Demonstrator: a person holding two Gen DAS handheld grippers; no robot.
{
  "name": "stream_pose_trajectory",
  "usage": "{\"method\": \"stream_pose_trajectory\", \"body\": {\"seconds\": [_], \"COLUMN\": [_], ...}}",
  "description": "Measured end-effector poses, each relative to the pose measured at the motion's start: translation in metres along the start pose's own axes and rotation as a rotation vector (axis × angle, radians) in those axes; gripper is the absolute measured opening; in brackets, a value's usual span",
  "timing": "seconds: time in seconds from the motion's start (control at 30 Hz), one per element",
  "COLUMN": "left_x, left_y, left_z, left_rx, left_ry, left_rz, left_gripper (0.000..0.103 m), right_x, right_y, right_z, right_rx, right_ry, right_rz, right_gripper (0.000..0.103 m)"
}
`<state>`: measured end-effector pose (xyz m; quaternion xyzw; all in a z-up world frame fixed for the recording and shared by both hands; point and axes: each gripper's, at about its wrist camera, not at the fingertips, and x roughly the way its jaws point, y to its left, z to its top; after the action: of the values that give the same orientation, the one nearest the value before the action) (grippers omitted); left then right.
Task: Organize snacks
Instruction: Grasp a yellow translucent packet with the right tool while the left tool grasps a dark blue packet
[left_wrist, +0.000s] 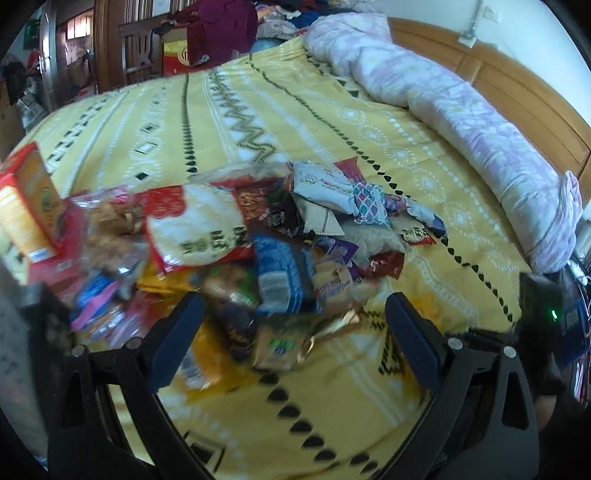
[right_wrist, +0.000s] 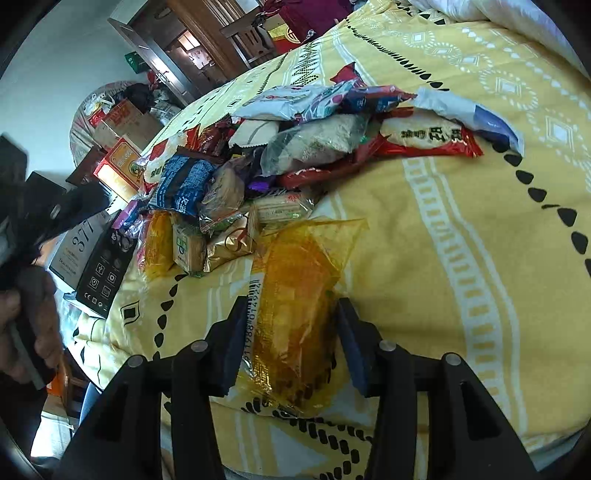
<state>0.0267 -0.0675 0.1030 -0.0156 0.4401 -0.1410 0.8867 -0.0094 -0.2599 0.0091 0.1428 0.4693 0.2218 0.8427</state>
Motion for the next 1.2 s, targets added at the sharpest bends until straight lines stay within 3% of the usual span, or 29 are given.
{"method": "stream_pose_trajectory", "body": {"seconds": [0.03, 0.13, 0.37, 0.43, 0.5, 0.77, 0.87, 1.0, 1.1, 1.17, 1.2], "left_x": [0.007, 0.034, 0.051, 0.052, 0.048, 0.010, -0.004, 0.009, 0.010, 0.008, 0.004], "left_y": [0.000, 0.001, -0.004, -0.005, -0.004, 0.004, 0.013, 0.035, 0.039, 0.035, 0.031], "left_z": [0.001, 0.003, 0.006, 0.006, 0.005, -0.018, -0.051, -0.100, -0.109, -0.106, -0.105], "left_rx": [0.003, 0.017, 0.052, 0.062, 0.052, 0.038, 0.023, -0.036, -0.046, -0.034, -0.021], "left_ry": [0.012, 0.074, 0.069, 0.058, 0.054, 0.035, 0.060, 0.147, 0.104, 0.086, 0.061], "left_rz": [0.001, 0.038, 0.058, 0.047, 0.026, -0.020, -0.048, -0.060, -0.064, -0.044, -0.033], "left_gripper": [0.081, 0.063, 0.062, 0.042, 0.041, 0.039, 0.039, 0.041, 0.050, 0.065, 0.077], "right_x": [0.000, 0.000, 0.005, 0.006, 0.005, 0.000, -0.002, 0.000, 0.001, 0.000, 0.000], "right_y": [0.001, 0.001, -0.001, 0.001, 0.003, 0.007, 0.006, 0.003, 0.005, 0.006, 0.006], "right_z": [-0.001, -0.001, -0.002, -0.001, -0.001, -0.002, -0.002, -0.002, -0.001, 0.000, 0.000], "right_rx": [-0.002, -0.007, -0.001, -0.004, -0.010, -0.006, -0.010, -0.007, -0.012, -0.012, -0.010], "right_ry": [-0.001, -0.003, -0.003, -0.005, -0.012, -0.031, -0.029, -0.018, -0.013, -0.007, -0.005], "right_rz": [0.001, 0.007, 0.024, 0.022, 0.011, -0.002, -0.001, 0.004, 0.002, -0.002, -0.007], "right_gripper": [0.050, 0.050, 0.051, 0.051, 0.050, 0.047, 0.047, 0.047, 0.047, 0.049, 0.049]}}
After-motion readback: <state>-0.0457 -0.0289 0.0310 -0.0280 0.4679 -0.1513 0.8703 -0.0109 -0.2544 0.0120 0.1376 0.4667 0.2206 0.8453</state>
